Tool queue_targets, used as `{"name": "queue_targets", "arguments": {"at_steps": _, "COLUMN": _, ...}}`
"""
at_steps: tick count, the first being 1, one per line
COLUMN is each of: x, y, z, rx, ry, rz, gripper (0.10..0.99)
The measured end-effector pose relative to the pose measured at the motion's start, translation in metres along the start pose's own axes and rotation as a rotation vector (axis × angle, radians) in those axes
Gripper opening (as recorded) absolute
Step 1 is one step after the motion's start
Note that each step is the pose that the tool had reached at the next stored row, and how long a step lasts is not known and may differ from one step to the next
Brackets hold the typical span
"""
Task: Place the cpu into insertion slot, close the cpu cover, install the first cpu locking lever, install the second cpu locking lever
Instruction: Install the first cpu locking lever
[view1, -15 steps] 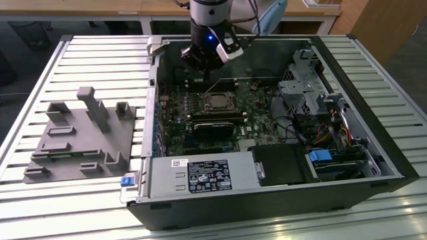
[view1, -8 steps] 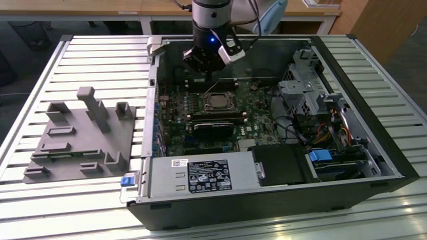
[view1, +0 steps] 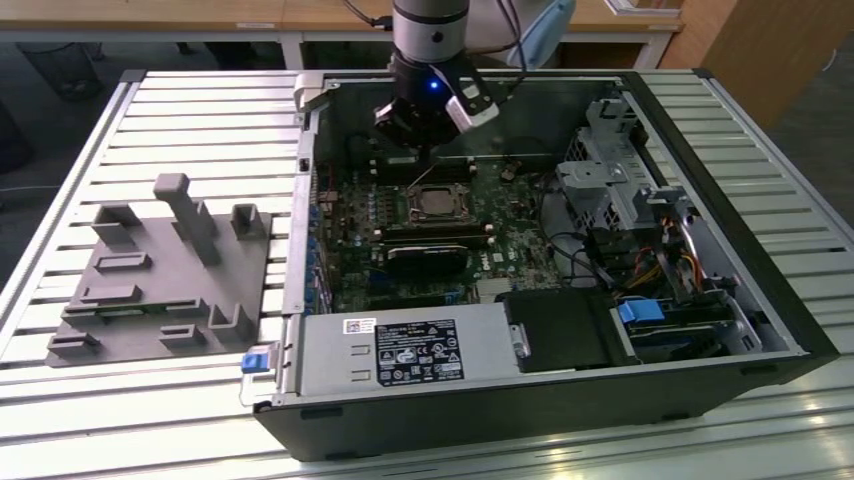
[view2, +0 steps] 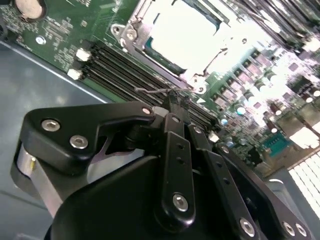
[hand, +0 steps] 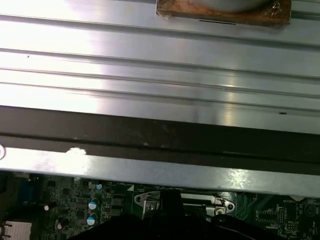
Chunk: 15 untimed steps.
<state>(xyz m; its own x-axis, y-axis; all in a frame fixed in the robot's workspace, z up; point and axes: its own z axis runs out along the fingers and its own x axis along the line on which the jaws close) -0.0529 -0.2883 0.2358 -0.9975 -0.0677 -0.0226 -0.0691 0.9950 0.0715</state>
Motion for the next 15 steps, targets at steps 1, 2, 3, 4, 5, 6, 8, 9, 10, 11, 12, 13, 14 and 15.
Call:
{"name": "queue_targets", "arguments": {"at_steps": 1, "x": -0.0015, "y": 0.0005, "z": 0.0006, "rx": 0.000, "ry": -0.0001, "rz": 0.000, "gripper": 0.106}}
{"name": "queue_targets", "arguments": {"at_steps": 2, "x": -0.0025, "y": 0.0008, "z": 0.0010, "rx": 0.000, "ry": 0.0000, "rz": 0.000, "gripper": 0.106}}
{"name": "queue_targets", "arguments": {"at_steps": 3, "x": -0.0034, "y": 0.0009, "z": 0.0013, "rx": 0.000, "ry": -0.0001, "rz": 0.001, "gripper": 0.106}}
{"name": "queue_targets", "arguments": {"at_steps": 4, "x": -0.0047, "y": 0.0009, "z": 0.0017, "rx": 0.000, "ry": -0.0001, "rz": 0.002, "gripper": 0.106}}
{"name": "queue_targets", "arguments": {"at_steps": 5, "x": -0.0059, "y": 0.0008, "z": 0.0023, "rx": 0.000, "ry": -0.0004, "rz": 0.004, "gripper": 0.106}}
{"name": "queue_targets", "arguments": {"at_steps": 6, "x": -0.0070, "y": 0.0007, "z": 0.0030, "rx": 0.000, "ry": -0.0005, "rz": 0.006, "gripper": 0.106}}
{"name": "queue_targets", "arguments": {"at_steps": 8, "x": -0.0088, "y": 0.0008, "z": 0.0046, "rx": 0.000, "ry": -0.0009, "rz": 0.012, "gripper": 0.106}}
{"name": "queue_targets", "arguments": {"at_steps": 9, "x": -0.0101, "y": 0.0008, "z": 0.0055, "rx": 0.000, "ry": -0.0011, "rz": 0.016, "gripper": 0.106}}
{"name": "queue_targets", "arguments": {"at_steps": 10, "x": -0.0115, "y": 0.0007, "z": 0.0064, "rx": 0.001, "ry": -0.0013, "rz": 0.018, "gripper": 0.106}}
{"name": "queue_targets", "arguments": {"at_steps": 11, "x": -0.0129, "y": 0.0006, "z": 0.0073, "rx": 0.000, "ry": -0.0015, "rz": 0.021, "gripper": 0.106}}
{"name": "queue_targets", "arguments": {"at_steps": 12, "x": -0.0145, "y": 0.0005, "z": 0.0081, "rx": 0.001, "ry": -0.0016, "rz": 0.023, "gripper": 0.106}}
{"name": "queue_targets", "arguments": {"at_steps": 13, "x": -0.0159, "y": 0.0005, "z": 0.0089, "rx": 0.001, "ry": -0.0016, "rz": 0.024, "gripper": 0.106}}
{"name": "queue_targets", "arguments": {"at_steps": 14, "x": -0.0172, "y": 0.0005, "z": 0.0096, "rx": 0.001, "ry": -0.0017, "rz": 0.025, "gripper": 0.106}}
{"name": "queue_targets", "arguments": {"at_steps": 15, "x": -0.0185, "y": 0.0004, "z": 0.0104, "rx": 0.001, "ry": -0.0019, "rz": 0.026, "gripper": 0.106}}
